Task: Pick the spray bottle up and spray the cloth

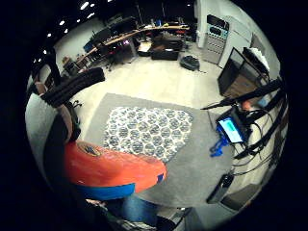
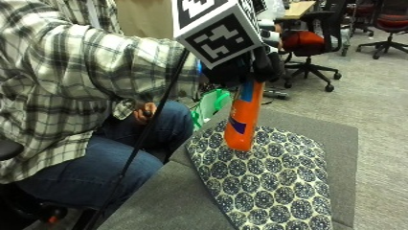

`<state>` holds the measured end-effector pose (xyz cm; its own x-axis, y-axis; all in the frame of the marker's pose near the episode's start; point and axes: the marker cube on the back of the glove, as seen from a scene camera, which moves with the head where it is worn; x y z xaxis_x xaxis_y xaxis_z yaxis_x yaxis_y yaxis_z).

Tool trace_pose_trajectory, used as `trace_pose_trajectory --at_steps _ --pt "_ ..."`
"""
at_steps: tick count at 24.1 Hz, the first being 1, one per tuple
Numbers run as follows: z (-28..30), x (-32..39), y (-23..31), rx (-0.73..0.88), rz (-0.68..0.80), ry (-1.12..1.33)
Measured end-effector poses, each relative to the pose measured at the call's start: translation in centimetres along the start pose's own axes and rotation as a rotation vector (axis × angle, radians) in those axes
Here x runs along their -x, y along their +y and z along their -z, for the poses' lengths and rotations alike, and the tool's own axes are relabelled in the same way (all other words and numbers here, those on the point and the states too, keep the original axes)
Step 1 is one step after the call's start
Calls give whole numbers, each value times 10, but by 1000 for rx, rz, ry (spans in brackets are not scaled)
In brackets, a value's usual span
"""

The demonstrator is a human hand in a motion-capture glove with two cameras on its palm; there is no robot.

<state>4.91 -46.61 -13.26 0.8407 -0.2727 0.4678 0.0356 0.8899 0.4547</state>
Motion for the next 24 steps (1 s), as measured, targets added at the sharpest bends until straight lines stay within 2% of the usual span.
trace_pose_trajectory --at_steps 7,14,24 --pt "-22 35 -6 -2 108 -229" --pt "-46 53 -11 37 147 -306" --pt "-130 62 -43 109 144 -440"
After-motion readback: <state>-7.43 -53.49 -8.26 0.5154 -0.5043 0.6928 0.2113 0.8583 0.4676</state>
